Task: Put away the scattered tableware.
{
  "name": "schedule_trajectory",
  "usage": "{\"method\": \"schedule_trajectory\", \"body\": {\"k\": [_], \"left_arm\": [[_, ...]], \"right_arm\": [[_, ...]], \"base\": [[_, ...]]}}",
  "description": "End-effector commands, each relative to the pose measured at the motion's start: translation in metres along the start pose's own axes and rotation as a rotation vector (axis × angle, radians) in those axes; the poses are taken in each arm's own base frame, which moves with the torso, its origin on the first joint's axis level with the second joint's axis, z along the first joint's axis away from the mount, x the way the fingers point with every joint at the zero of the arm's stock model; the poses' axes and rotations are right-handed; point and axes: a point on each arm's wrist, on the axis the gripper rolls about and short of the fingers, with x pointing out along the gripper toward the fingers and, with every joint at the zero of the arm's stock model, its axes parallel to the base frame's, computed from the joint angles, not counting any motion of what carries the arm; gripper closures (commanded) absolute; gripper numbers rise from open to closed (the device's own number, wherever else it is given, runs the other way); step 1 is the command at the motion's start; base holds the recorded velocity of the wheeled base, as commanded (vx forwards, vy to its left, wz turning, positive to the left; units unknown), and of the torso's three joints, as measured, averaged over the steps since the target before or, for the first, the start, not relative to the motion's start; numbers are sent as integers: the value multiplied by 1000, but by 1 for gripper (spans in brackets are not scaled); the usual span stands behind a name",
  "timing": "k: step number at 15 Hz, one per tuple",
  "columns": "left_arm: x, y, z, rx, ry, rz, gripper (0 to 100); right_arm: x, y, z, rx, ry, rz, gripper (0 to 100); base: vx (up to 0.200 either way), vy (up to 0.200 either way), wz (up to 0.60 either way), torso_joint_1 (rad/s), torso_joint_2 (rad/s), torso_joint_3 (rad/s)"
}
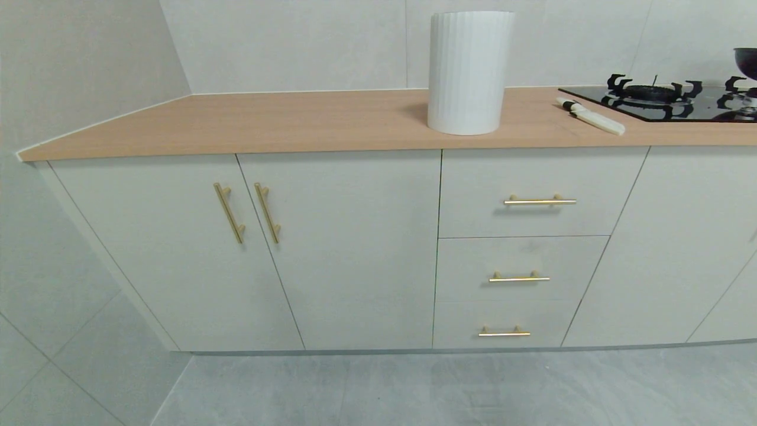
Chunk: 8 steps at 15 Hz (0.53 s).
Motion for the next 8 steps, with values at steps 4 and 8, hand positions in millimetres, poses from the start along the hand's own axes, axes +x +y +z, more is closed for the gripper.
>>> {"method": "schedule_trajectory", "body": {"k": [4, 8], "left_arm": [[0, 0, 0, 0, 1, 0, 0], [0, 0, 0, 0, 1, 0, 0]], "right_arm": [[-77, -20, -32, 39, -171, -151, 0], [-67, -7, -60, 81, -109, 27, 0]], "base": [[0, 0, 0, 0, 0, 0], [0, 0, 0, 0, 0, 0]]}}
